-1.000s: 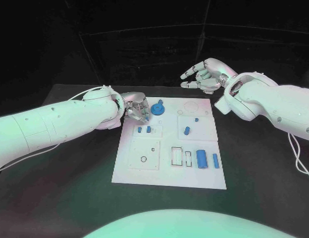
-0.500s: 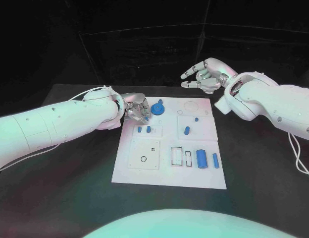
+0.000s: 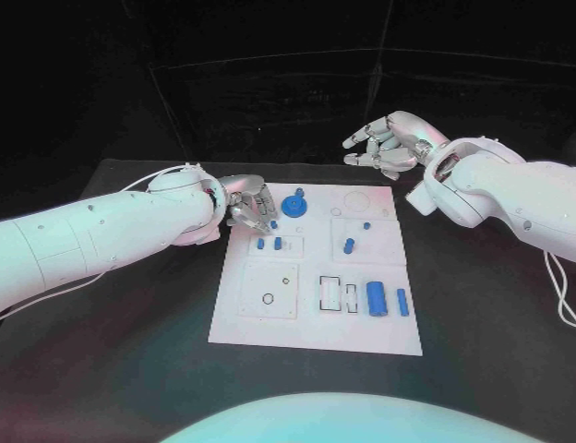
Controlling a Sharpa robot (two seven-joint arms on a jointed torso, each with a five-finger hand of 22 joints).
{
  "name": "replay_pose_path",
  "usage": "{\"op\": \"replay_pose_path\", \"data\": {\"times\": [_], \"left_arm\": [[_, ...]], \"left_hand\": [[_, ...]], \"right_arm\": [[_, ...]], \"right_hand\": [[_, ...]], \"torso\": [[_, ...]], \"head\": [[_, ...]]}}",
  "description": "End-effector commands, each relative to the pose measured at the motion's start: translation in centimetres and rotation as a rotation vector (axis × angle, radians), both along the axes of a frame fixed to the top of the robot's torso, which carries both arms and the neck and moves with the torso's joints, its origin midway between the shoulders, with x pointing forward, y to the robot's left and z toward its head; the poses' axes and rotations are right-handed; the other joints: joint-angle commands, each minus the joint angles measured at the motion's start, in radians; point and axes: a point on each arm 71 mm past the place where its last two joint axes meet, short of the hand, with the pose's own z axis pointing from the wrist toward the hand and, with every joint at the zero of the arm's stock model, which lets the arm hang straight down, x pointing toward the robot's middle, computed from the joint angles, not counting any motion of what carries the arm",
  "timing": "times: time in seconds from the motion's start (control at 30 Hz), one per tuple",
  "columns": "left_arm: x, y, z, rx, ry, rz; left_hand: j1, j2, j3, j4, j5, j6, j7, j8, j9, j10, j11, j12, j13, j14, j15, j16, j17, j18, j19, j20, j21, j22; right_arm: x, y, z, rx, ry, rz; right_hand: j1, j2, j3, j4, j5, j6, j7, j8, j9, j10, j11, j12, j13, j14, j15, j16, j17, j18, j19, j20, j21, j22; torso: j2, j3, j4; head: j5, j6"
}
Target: Assemble the parts on the task board
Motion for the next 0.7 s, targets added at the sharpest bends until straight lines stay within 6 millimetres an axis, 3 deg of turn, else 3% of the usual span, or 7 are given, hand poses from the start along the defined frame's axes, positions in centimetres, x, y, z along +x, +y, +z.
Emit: {"op": "replay_pose_path", "data": {"times": [0.03,0.27,0.43,0.6,0.63,0.7], "left_arm": [[-0.1,0.6,0.4,-0.034,-0.028,0.03],[-0.3,2.8,1.1,-0.115,-0.042,0.095],[-0.5,4.8,2.1,-0.299,-0.042,0.168],[-1.0,6.2,2.9,-0.607,0.023,0.258],[-1.1,6.4,3.1,-0.683,0.05,0.283],[-1.3,6.5,3.3,-0.818,0.096,0.316]], "left_hand": [[-0.006,-0.009,-0.036,0.006,-0.006,-0.011,-0.001,-0.006,0.002,-0.029,0.002,-0.009,0.002,0.012,0.006,-0.005,-0.006,-0.003,-0.002,0.006,-0.017,-0.015],[0.014,0.009,-0.071,0.007,-0.004,-0.004,0.006,-0.002,0.004,-0.048,0.005,-0.001,0.005,0.013,0.009,-0.008,-0.012,-0.002,0.001,0.008,-0.022,-0.017],[0.034,0.042,-0.062,0.006,0.0,0.046,0.012,0.026,0.011,0.002,0.005,0.034,0.013,0.015,0.009,-0.006,-0.008,-0.002,0.003,0.008,-0.026,-0.019],[0.023,0.068,-0.044,0.023,0.0,0.078,0.018,0.043,0.012,0.031,0.005,0.048,0.012,-0.005,0.011,-0.032,-0.068,0.009,-0.024,0.009,-0.084,-0.073],[0.015,0.07,-0.045,0.03,-0.001,0.082,0.018,0.045,0.012,0.041,0.003,0.054,0.014,-0.007,0.01,-0.034,-0.072,0.009,-0.026,0.009,-0.086,-0.074],[-0.006,0.065,-0.056,0.043,-0.003,0.088,0.015,0.049,0.011,0.064,-0.002,0.071,0.018,-0.011,0.007,-0.038,-0.08,0.012,-0.034,0.008,-0.1,-0.086]], "right_arm": [[0.1,-0.3,-0.1,-0.023,0.013,-0.014],[0.3,-1.4,-0.5,-0.121,0.019,-0.034],[0.3,-2.2,-0.7,-0.234,-0.013,-0.037],[-0.3,-2.6,-1.2,-0.374,-0.061,-0.031],[-0.4,-2.7,-1.4,-0.404,-0.068,-0.035],[-0.7,-2.6,-1.9,-0.463,-0.078,-0.042]], "right_hand": [[0.015,-0.012,0.017,-0.002,0.007,0.008,-0.009,0.006,-0.001,-0.061,-0.006,-0.145,-0.154,0.036,-0.012,-0.02,-0.025,0.014,-0.015,-0.003,-0.031,-0.048],[0.037,-0.042,0.093,-0.013,0.006,0.075,-0.018,0.008,-0.002,-0.074,-0.013,-0.362,-0.334,0.032,-0.019,-0.06,-0.073,0.018,-0.01,-0.011,-0.067,-0.092],[0.051,-0.064,0.158,-0.029,-0.018,0.143,-0.025,0.004,-0.001,-0.059,-0.016,-0.49,-0.443,0.034,-0.022,-0.071,-0.084,0.017,-0.003,-0.015,-0.074,-0.097],[0.051,-0.081,0.196,-0.038,-0.035,0.177,-0.028,-0.002,-0.001,-0.044,-0.012,-0.583,-0.518,0.032,-0.02,-0.082,-0.096,0.017,-0.003,-0.011,-0.081,-0.105],[0.045,-0.089,0.22,-0.039,-0.045,0.184,-0.023,-0.016,-0.004,-0.009,-0.015,-0.64,-0.568,0.032,-0.015,-0.086,-0.099,0.019,-0.002,-0.008,-0.085,-0.108],[0.036,-0.1,0.219,-0.037,-0.051,0.193,-0.026,-0.017,-0.002,-0.017,-0.008,-0.664,-0.584,0.032,-0.015,-0.088,-0.103,0.018,-0.002,-0.007,-0.087,-0.11]], "torso": [[-0.002,0.0004,0.003],[-0.008,-0.0007,0.007],[-0.006,-0.0001,0.0064],[-0.006,-0.0017,0.0047],[-0.006,-0.002,0.0038],[-0.005,-0.001,0.003]], "head": [[0.001,0.004],[-0.003,0.007],[-0.005,0.013],[-0.034,0.022],[-0.042,0.025],[-0.054,0.029]]}}
